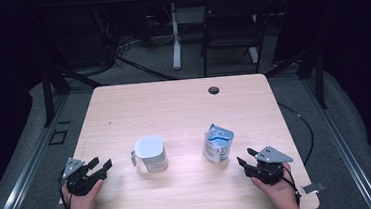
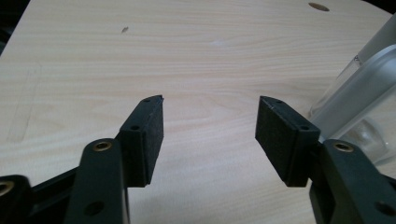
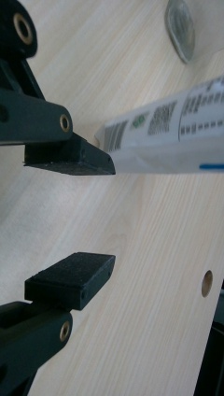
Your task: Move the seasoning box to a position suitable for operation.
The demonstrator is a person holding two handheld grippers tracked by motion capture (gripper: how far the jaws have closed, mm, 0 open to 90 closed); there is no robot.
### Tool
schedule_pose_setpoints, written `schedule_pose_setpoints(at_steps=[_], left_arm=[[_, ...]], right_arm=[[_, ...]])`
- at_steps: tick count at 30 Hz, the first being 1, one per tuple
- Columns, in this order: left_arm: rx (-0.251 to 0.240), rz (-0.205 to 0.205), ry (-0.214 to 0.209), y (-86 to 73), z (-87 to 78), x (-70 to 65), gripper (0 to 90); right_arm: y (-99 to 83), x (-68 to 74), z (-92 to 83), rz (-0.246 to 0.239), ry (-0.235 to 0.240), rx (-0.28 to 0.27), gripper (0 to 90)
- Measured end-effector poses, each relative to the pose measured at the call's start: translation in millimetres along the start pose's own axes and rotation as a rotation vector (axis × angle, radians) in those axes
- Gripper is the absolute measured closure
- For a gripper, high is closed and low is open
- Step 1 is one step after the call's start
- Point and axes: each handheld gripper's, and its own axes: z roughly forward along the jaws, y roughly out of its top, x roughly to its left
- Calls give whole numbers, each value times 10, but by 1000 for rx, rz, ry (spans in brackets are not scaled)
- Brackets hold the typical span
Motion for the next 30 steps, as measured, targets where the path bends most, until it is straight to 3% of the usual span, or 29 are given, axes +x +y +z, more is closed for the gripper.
schedule_pose_setpoints(at_steps=[5, 8, 9, 12, 16, 19, 25, 30], left_arm=[[19, 30, -22, 82, 43, 6, 461], [-2, 6, -33, 98, 55, 40, 484], [2, 4, -18, 95, 44, 55, 485], [-10, -11, -27, 82, 17, 53, 488], [-15, 3, -43, 79, -71, -36, 491], [-19, 20, -76, 97, -137, -117, 494], [-27, 39, -103, 136, -218, -246, 488], [-16, 63, -119, 146, -194, -344, 480]], right_arm=[[66, -99, 78, -11, -10, 26, 495], [82, -159, 116, 23, -7, 12, 515], [84, -169, 111, 24, -13, 21, 515], [66, -171, 98, 28, -32, 13, 515], [21, -153, 42, 38, -36, 34, 498], [3, -122, -11, 46, -34, 9, 481], [3, -73, -45, 63, -19, 7, 478], [22, -15, -31, 39, -13, 6, 465]])
